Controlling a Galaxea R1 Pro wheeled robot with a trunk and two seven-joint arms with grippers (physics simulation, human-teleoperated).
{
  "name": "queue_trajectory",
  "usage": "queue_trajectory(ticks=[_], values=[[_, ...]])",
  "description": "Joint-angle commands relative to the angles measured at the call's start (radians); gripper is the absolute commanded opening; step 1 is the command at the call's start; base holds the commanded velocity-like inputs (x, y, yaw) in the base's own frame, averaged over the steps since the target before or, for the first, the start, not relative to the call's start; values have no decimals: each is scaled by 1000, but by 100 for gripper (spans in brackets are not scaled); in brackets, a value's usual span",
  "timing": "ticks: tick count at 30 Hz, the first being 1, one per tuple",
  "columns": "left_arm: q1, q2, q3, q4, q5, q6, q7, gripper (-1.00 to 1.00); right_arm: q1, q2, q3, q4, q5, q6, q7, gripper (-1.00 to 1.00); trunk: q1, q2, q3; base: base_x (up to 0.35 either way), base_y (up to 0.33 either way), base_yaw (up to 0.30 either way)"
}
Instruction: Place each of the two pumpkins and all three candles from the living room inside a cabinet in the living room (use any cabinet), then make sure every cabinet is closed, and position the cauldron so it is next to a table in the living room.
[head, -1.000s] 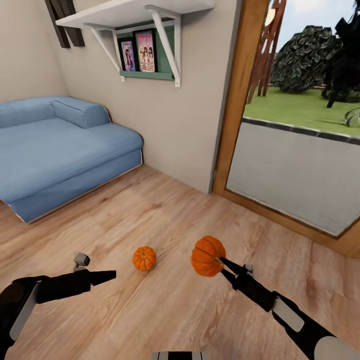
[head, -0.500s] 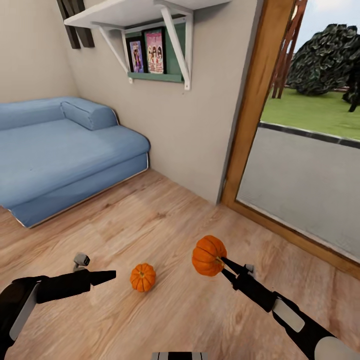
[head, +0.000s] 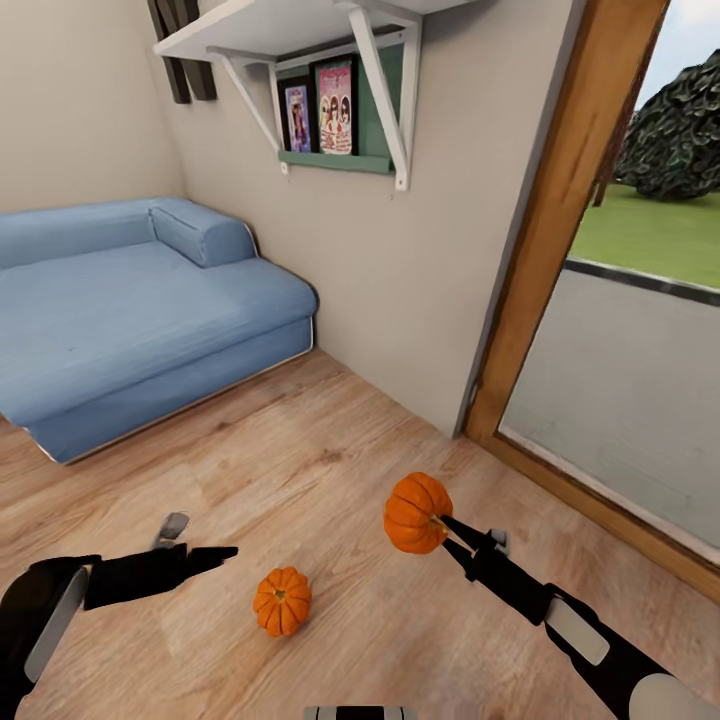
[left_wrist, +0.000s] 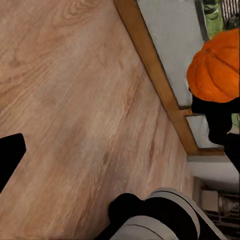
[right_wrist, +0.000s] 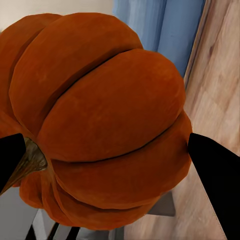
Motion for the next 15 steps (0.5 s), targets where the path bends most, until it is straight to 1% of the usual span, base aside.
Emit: queue_trajectory(ticks=[1,2,3,5,6,7,9,10,12,15], values=[[-1,-1,1,1,3,5,45,100,-1,-1,4,-1,-12,11,2,-100,0,0,-1,318,-11,9],[-3,-8,1,10,6,4,116,100,-1,-1,4,-1,-12,11,2,-100,0,0,-1,315,-6,4],[-5,-22,2,29,7,3,184,100,-1,-1,4,-1,-11,11,2,-100,0,0,-1,304,-3,2],[-9,-57,4,92,9,1,305,100,-1,-1,5,-1,-10,11,2,-100,0,0,-1,261,-1,1],[-10,-70,4,111,8,0,341,100,-1,-1,5,-1,-10,11,2,-100,0,0,-1,229,0,0],[-11,-88,5,128,8,-2,395,100,-2,-1,5,-1,-9,11,2,-100,0,0,-1,215,0,0],[-12,-109,6,139,8,-3,463,100,-1,-1,5,-1,-8,11,1,-100,0,0,-1,194,0,0],[-12,-121,11,143,8,-4,507,100,-1,-1,5,-1,-8,11,1,-100,0,0,-1,125,0,0],[-12,-140,33,146,8,-5,552,100,-1,-1,5,-1,-8,10,0,-100,0,0,-1,65,0,0],[-12,-167,67,147,7,-5,593,100,-1,-1,5,0,-10,9,-1,-100,0,0,-1,22,0,0]])
